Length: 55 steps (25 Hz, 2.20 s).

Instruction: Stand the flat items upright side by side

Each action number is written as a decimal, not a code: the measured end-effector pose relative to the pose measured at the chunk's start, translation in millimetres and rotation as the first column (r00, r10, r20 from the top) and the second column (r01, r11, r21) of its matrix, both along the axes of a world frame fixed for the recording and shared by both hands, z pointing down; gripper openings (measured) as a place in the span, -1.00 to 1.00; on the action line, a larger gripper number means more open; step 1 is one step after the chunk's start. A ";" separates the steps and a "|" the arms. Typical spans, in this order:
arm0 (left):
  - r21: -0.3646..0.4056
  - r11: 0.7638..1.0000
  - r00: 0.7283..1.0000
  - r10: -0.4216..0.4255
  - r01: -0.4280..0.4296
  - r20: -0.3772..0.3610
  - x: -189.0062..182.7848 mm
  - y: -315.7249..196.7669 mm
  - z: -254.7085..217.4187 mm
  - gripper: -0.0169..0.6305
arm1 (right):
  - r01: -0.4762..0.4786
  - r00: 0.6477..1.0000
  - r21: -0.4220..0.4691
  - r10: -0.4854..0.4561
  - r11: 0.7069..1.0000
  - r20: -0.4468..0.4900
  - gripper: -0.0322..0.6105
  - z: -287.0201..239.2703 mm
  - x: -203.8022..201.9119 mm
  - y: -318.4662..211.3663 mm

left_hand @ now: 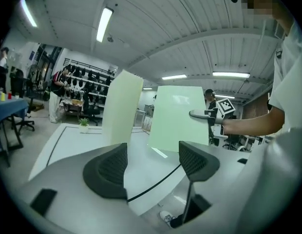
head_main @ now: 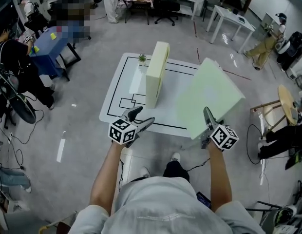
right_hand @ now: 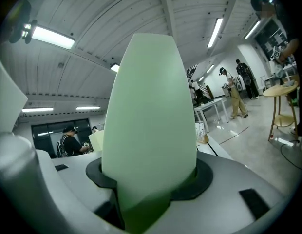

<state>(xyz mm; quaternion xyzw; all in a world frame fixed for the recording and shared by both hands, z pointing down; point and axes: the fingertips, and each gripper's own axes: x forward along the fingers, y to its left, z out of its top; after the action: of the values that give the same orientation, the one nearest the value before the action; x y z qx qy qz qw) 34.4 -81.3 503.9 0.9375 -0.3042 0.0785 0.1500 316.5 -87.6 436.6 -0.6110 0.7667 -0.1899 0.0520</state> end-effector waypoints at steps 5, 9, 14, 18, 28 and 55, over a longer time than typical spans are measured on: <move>0.118 0.993 0.995 -0.012 0.000 0.100 -40.6 -0.4 -35.4 0.11 | -0.044 0.991 0.059 0.051 0.997 -0.126 -0.03 -11.6 -33.5 -2.1; 0.188 0.980 0.983 0.024 -0.058 0.181 -46.4 -7.2 -57.9 0.09 | -0.077 0.977 0.076 0.090 0.994 -0.192 -0.03 -9.0 -53.9 -17.2; 0.276 0.957 0.977 0.028 -0.087 0.210 -44.7 -22.7 -78.6 -0.02 | -0.080 0.956 0.070 0.096 0.994 -0.277 -0.03 10.6 -76.7 -38.6; 0.315 0.937 0.969 0.079 -0.152 0.233 -37.6 -38.1 -97.6 -0.10 | -0.098 0.933 0.085 0.121 0.992 -0.339 -0.03 16.5 -87.4 -55.5; 0.444 0.861 0.954 0.138 -0.249 0.267 -19.5 -86.3 -144.7 -0.15 | -0.134 0.904 0.110 0.167 0.985 -0.393 -0.02 25.2 -102.1 -101.7; 0.547 0.762 0.931 0.214 -0.348 0.294 1.9 -106.8 -139.3 -0.51 | 0.343 0.823 -0.096 -0.349 0.934 -0.448 0.41 87.3 -197.2 -138.3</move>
<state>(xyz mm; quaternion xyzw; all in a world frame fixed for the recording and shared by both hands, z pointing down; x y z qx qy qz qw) 36.2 -188.0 364.6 0.9579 -0.1829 0.1021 -0.1961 119.3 -225.8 523.8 -0.4896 0.8539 -0.0513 -0.1689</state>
